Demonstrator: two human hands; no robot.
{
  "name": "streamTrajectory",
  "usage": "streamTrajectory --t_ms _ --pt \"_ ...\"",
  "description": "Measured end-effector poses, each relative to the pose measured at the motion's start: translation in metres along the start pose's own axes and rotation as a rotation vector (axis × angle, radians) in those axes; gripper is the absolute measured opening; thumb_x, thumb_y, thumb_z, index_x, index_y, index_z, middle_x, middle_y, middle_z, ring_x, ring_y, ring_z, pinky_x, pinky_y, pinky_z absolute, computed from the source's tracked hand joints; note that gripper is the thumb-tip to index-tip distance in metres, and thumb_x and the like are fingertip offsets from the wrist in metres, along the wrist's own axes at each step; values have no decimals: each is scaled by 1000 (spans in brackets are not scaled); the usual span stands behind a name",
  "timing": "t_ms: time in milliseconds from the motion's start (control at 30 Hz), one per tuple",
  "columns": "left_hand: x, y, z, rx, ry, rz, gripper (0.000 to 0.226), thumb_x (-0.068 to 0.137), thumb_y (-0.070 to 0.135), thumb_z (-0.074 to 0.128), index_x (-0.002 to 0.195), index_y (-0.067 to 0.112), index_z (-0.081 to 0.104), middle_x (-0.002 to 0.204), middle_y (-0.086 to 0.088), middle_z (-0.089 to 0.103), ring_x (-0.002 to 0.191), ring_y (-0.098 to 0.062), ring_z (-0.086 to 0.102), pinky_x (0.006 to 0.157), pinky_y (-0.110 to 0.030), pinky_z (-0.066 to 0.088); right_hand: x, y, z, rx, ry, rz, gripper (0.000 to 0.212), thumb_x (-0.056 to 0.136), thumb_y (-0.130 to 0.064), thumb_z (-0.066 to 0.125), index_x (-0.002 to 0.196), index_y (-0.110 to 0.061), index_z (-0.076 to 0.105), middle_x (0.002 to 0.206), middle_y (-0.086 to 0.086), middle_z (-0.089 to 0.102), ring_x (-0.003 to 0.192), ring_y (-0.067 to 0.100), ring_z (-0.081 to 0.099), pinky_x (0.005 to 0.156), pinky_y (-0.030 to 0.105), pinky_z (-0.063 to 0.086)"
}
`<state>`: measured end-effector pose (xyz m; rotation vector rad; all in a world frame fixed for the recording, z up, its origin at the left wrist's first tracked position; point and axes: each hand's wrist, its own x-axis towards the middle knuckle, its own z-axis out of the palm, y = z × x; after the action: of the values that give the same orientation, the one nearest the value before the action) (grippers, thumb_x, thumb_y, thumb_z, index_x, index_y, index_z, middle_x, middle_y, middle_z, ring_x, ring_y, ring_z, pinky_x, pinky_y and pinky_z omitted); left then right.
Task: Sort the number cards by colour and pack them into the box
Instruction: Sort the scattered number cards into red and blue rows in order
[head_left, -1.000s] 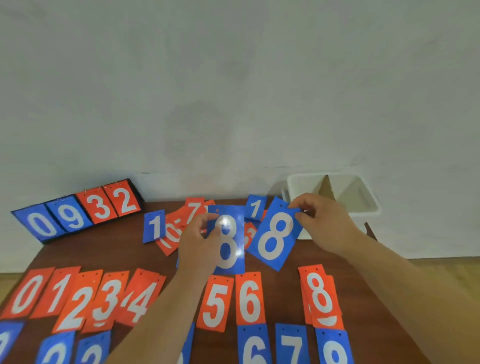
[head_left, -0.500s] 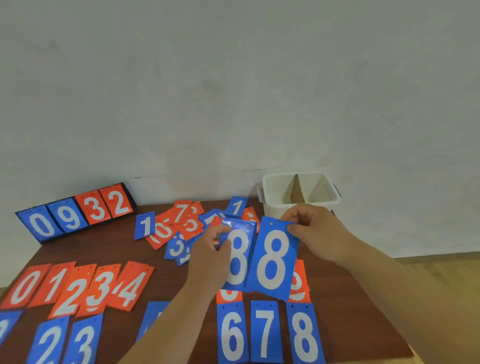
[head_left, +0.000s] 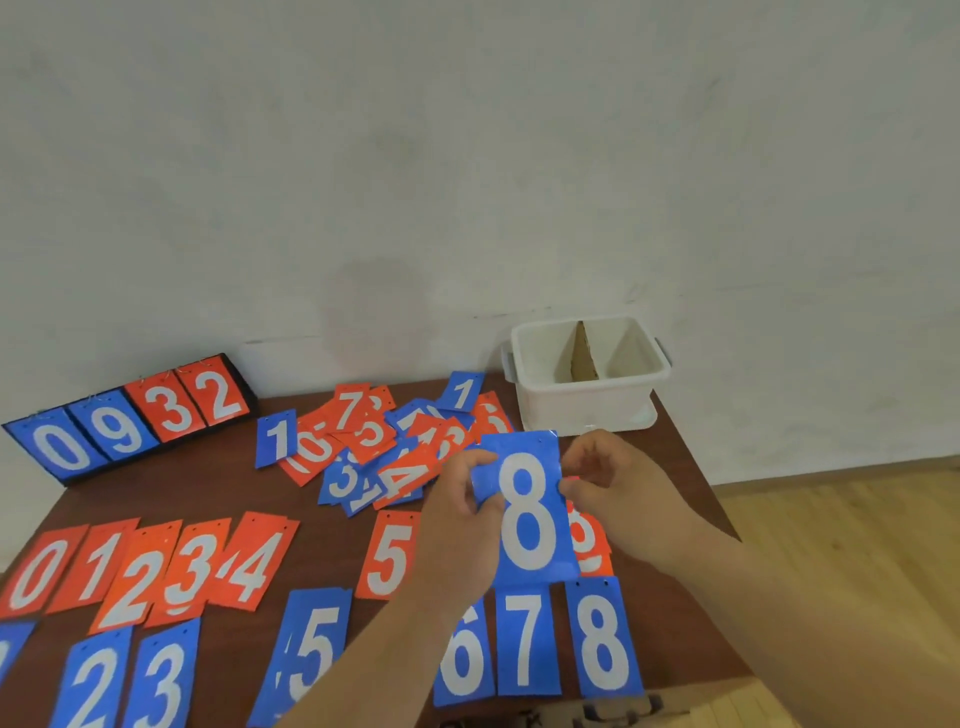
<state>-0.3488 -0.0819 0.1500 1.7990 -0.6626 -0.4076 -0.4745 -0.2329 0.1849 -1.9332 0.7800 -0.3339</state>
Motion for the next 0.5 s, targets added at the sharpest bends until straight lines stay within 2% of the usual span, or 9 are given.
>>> streamTrajectory --t_ms 67,133,167,233,300,333,400,433,500 --pt "2 -5 10 -16 -40 -45 40 95 4 60 108 42 56 95 12 63 67 -10 60 51 -26 51 -1 15 2 -41 -10 13 17 90 -19 71 85 -27 56 84 -9 69 78 15 71 69 38 62" --pt "5 -13 22 3 -89 -103 41 95 5 58 107 44 55 93 16 63 70 -16 62 57 -38 56 -1 31 5 -79 -25 32 19 89 -15 70 82 -26 56 80 -7 67 76 18 68 68 38 59" --pt "6 -19 29 28 -121 -116 42 95 6 57 108 45 54 92 15 63 64 -16 60 53 -38 54 -1 41 7 -85 -29 54 19 90 -13 69 82 -25 57 80 -6 67 74 19 67 68 38 59" --pt "7 -32 43 90 -186 -122 41 95 7 56 109 45 53 84 11 61 51 -9 50 44 -27 44 -1 63 9 -85 -29 108 19 90 -11 67 85 -28 59 80 -5 68 74 23 67 66 41 59" --pt "6 -47 57 146 -254 -133 38 94 8 59 111 42 53 72 8 55 47 -6 44 45 -24 40 -3 89 10 -117 -26 162 22 90 -12 65 87 -33 59 83 -5 68 75 24 67 65 42 59" --pt "5 -56 65 181 -289 -129 39 93 9 61 111 43 53 73 7 55 50 -5 46 48 -25 43 -5 102 11 -142 -24 191 22 89 -12 65 88 -33 59 84 -6 69 75 22 67 66 41 58" --pt "2 -74 82 274 -365 -109 38 90 14 65 110 43 52 94 9 58 75 -8 59 66 -30 53 -9 129 14 -176 -20 262 23 87 -10 64 88 -33 59 86 -6 69 76 19 67 68 37 56" --pt "0 -84 90 330 -404 -103 38 89 16 66 112 43 52 105 10 55 89 -12 61 76 -34 54 -11 141 17 -193 -19 294 24 86 -9 64 88 -32 59 86 -7 68 77 18 66 69 33 54" --pt "-6 -101 104 412 -476 -88 38 89 17 64 118 39 53 116 10 49 102 -16 58 86 -38 52 -17 162 23 -231 -29 343 24 83 -9 64 88 -32 58 85 -7 68 79 16 65 68 25 51"
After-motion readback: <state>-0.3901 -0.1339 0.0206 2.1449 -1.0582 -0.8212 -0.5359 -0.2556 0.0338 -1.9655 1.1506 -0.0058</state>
